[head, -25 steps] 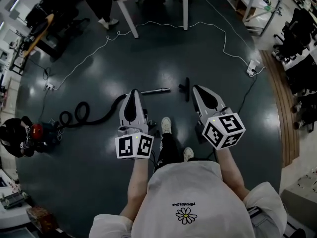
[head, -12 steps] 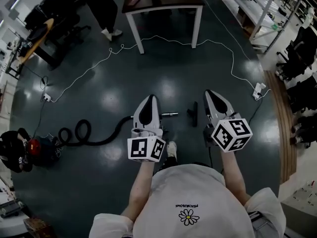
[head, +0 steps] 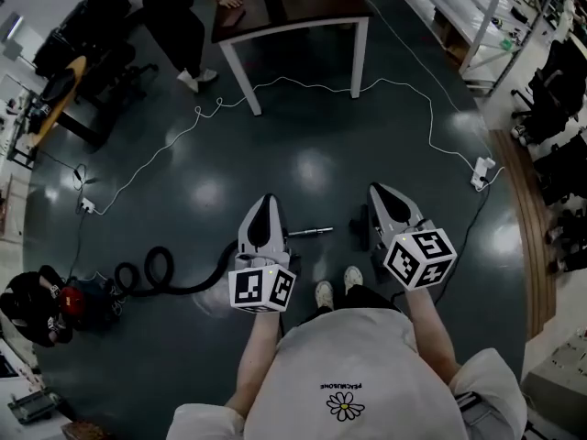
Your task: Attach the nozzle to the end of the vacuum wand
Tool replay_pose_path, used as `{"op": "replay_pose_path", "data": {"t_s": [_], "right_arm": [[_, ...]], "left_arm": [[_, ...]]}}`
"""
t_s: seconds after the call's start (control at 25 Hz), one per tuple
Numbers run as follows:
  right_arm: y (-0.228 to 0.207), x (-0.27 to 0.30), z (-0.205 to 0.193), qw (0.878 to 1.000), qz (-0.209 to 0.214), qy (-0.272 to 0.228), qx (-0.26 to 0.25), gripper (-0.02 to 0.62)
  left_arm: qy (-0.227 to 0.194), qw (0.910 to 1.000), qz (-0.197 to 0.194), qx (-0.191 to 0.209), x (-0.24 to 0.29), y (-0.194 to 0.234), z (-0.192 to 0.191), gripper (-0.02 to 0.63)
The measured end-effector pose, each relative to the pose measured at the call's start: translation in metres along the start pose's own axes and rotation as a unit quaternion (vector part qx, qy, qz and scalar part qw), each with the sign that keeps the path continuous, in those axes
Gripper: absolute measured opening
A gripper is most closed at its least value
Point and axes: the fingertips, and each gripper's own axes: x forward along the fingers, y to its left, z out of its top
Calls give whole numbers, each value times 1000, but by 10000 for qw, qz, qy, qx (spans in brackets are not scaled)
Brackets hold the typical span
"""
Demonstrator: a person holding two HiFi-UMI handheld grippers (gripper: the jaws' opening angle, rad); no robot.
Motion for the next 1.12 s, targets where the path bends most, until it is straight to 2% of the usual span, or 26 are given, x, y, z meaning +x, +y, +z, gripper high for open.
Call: {"op": "replay_pose_path", "data": {"t_s": [0.24,0.36,0.48,0.76,0.88,1.0,1.12], "right_arm": [[-41,27,21,9999,96,0,-79,6],[-66,45,28,9999,111,30,-9,6],[-84,65,38,9999,78,43,-53,6],[-108,111,48,9992,0,55,-397,6],[-114,127,55,9996,-156,-57,-232,6],[-112,134,59,9996,-182,-107,-186,6],[-123,141,46,9996,-231,-61,-159,6]], "left_arm": [[110,9998,84,149,46,2,-6,0],[267,9993,260,85,68,10,-25,0],[276,9993,243,42,95,15,-31,0],[362,9992,-3,179,148,25,-37,1],[348,9993,-44,128,161,41,-35,1],[296,9995,72,119,168,49,-33,2],[350,9992,109,144,172,52,-49,2]]}}
